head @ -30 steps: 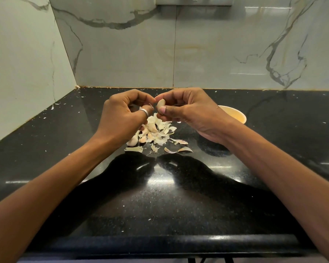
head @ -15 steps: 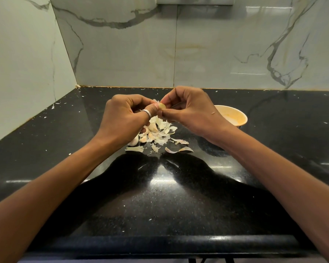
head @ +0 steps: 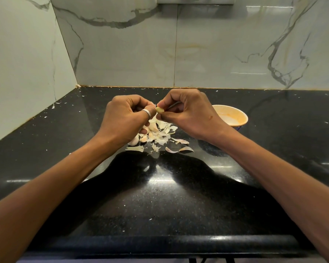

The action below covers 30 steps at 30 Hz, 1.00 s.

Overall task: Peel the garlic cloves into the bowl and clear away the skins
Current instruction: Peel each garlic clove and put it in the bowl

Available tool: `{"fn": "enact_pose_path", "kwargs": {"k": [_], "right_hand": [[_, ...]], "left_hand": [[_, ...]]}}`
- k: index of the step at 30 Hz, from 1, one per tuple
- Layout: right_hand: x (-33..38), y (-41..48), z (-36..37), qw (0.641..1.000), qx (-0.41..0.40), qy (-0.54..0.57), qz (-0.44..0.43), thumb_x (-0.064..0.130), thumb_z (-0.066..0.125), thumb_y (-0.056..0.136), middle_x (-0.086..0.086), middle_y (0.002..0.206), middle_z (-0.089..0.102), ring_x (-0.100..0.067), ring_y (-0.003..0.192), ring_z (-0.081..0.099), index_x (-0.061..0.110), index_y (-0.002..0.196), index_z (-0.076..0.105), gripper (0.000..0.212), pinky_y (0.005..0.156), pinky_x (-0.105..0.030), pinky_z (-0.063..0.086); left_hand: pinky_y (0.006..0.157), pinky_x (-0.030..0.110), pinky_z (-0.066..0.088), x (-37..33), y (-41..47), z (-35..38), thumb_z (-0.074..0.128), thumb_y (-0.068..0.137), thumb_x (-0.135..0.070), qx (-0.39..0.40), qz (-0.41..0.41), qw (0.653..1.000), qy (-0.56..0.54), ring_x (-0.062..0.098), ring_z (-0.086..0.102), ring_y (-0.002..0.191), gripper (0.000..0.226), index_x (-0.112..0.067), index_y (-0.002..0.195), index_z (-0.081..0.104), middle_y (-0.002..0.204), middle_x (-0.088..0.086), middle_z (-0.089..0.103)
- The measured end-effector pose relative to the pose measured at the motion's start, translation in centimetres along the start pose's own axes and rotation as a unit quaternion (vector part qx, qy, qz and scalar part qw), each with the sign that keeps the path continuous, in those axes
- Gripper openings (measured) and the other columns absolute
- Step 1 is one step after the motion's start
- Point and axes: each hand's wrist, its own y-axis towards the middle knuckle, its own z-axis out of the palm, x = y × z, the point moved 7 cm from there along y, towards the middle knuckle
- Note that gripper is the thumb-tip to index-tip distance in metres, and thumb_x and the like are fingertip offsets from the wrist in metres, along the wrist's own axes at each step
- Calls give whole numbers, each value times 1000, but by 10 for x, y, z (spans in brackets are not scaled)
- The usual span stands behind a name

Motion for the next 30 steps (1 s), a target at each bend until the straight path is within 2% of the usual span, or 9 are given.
{"fn": "enact_pose_path", "kwargs": {"k": [3,7,11,14,23,30], "right_hand": [[0,2,-2,1000,-6,-4,5,11,85,83,2,83,77,-10,76,75,11,90,76,12,76,-39,62],[-4,3,-8,999,-18,7,26,12,83,85,2,82,76,-9,75,76,9,91,74,11,78,-38,63],[-6,4,-8,999,-18,20,33,12,82,86,0,83,77,-11,76,76,8,94,73,13,78,-38,64],[-7,4,-6,999,-13,17,27,13,82,87,-2,86,77,-12,78,77,8,96,73,13,78,-38,64],[3,-1,-4,996,-39,-61,-46,10,82,84,2,82,75,-6,71,73,8,89,76,8,70,-29,60],[1,-2,0,994,-37,-81,-67,7,80,82,1,85,76,-11,74,73,7,88,78,6,71,-38,61]], "left_hand": [[52,25,57,6,2,-6,71,90,-14,-31,-24,999,15,15,69,65,3,-15,87,72,78,7,71],[55,28,59,9,3,-12,69,87,-7,-45,-22,997,52,18,71,77,18,-25,92,71,89,-2,72],[56,28,60,2,1,-9,68,89,-10,-42,-8,998,52,14,70,68,16,-23,89,75,79,0,73],[54,26,58,-4,0,-6,67,92,-12,-23,8,999,33,11,68,63,12,-19,93,76,80,3,73],[52,29,58,-2,-1,1,71,93,-15,11,-4,1000,7,11,68,62,8,-13,94,78,79,7,74],[51,26,57,-2,-3,3,70,93,-13,11,-13,1000,7,7,67,60,7,-15,91,76,76,5,73]]}}
